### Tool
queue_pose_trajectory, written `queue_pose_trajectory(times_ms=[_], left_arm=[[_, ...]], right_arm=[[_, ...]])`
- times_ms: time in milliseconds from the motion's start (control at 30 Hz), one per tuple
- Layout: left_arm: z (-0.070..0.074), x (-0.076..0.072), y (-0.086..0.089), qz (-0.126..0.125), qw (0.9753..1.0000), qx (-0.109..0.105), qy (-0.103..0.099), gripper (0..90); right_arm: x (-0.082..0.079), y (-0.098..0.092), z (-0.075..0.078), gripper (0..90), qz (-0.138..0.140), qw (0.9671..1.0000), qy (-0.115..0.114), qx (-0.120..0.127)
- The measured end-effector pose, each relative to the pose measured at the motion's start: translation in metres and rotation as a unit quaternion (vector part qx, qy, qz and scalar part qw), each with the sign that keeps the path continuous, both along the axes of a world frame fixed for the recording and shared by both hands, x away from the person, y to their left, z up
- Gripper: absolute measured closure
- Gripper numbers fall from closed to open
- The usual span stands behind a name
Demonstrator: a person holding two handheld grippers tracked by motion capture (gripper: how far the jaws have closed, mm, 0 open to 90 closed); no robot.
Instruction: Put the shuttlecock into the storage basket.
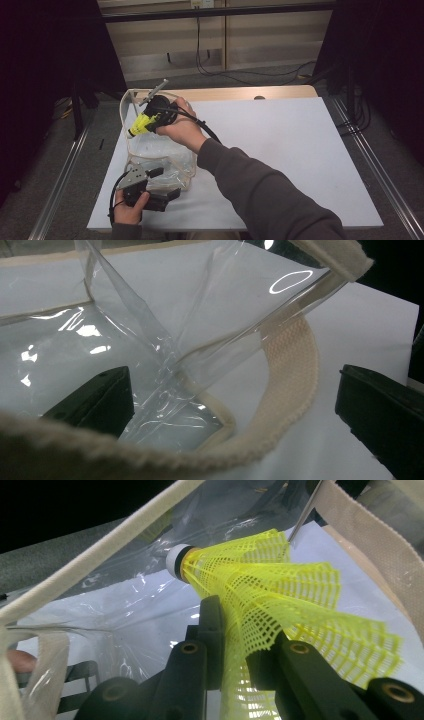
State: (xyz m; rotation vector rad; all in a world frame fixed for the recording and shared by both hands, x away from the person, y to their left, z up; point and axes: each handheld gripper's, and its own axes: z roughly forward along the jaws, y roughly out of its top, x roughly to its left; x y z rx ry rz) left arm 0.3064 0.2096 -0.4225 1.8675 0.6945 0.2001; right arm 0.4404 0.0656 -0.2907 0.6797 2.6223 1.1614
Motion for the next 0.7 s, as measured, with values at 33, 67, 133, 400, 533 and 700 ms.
queue_pose_trajectory(times_ms=[33, 67, 133, 400, 533, 700], left_arm=[[0.0, 0.0, 0.0, 0.0, 1.0, -0.001, 0.0, 2.0], [0.0, 0.0, 0.0, 0.0, 1.0, -0.001, 0.0, 2.1], [0.0, -0.001, 0.0, 0.001, 1.0, -0.002, 0.0, 2.1], [0.0, -0.002, 0.001, 0.007, 1.0, -0.001, -0.002, 2.6], [0.0, -0.002, 0.001, 0.01, 0.9999, 0.0, -0.005, 2.6], [0.0, -0.002, 0.0, 0.009, 1.0, 0.0, -0.003, 2.5]], right_arm=[[0.001, 0.002, -0.003, 79.6, -0.001, 1.0, 0.005, -0.001], [0.002, 0.002, -0.004, 79.6, -0.002, 1.0, 0.006, 0.0], [0.003, 0.004, -0.006, 79.6, -0.003, 0.9999, 0.01, 0.002], [0.004, 0.011, -0.014, 79.5, -0.006, 0.9999, 0.015, -0.001], [0.004, 0.015, -0.018, 79.4, -0.009, 0.9998, 0.016, -0.002], [0.003, 0.017, -0.022, 79.3, -0.007, 0.9998, 0.017, -0.01]])
